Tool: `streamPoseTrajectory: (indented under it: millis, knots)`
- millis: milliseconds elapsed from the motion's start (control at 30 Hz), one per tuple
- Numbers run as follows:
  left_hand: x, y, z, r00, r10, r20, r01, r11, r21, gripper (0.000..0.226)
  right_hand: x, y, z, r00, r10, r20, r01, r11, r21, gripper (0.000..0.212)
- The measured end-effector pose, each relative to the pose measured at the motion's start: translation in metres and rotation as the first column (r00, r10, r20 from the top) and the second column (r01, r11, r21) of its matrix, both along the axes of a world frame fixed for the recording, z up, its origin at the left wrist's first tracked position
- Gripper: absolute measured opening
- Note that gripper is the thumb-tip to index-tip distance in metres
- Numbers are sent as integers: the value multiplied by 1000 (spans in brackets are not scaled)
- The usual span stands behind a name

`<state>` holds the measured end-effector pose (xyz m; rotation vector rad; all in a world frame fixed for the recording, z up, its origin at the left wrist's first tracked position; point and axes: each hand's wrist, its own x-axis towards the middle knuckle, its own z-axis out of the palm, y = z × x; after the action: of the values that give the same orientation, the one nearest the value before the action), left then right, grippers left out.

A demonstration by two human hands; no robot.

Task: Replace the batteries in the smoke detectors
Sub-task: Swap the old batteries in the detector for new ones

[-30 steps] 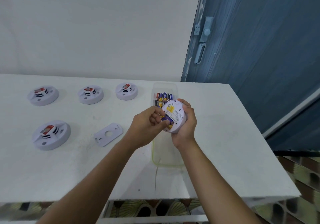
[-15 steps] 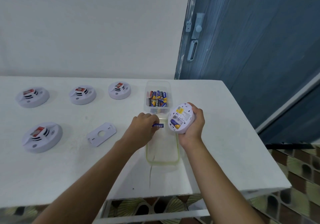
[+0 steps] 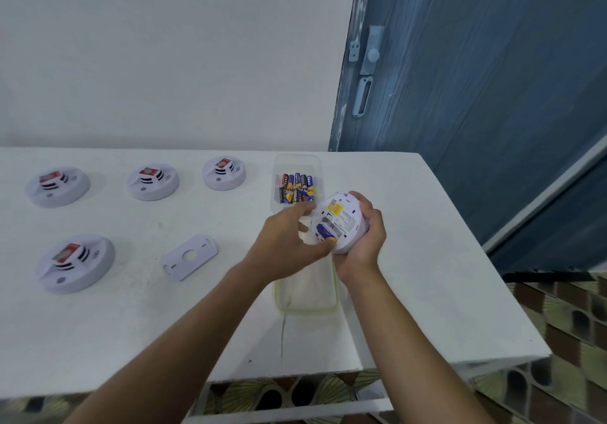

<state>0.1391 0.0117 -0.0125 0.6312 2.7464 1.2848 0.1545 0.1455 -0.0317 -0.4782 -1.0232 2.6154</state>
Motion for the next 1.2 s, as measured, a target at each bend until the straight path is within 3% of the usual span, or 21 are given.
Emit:
streamPoseTrajectory:
  millis: [100,300,433,567,767,967,1200]
  knots:
    - [4,1,5,998,34,44,-35,999,17,68,2,-3,5,999,28,-16,-27,998,48,19]
    - [8,-2,8,997,58,-43,-61,996,-66,65,3,-9,5,997,56,-53,-53,997,60,16]
    - [12,-2,11,992,31,-119,-44,993,-108,56,2,-12,4,997,64,-36,-61,995,78,30]
    - [13,-4,13,988,-23,-152,-1,987,-159,73,2,-14,1,996,85,-13,-84,991,106,27]
    - [12,-7,7,977,32,-211,-51,995,-86,42,1,-11,0,995,103,12,-103,985,140,23]
    - [9,-3,-2,937,79,-340,-102,993,-52,31,-6,-19,-2,1000,21,19,-23,994,105,26]
    - [11,9,-15,938,85,-337,-100,995,-27,28,-17,-31,-6,985,-105,136,104,994,16,55]
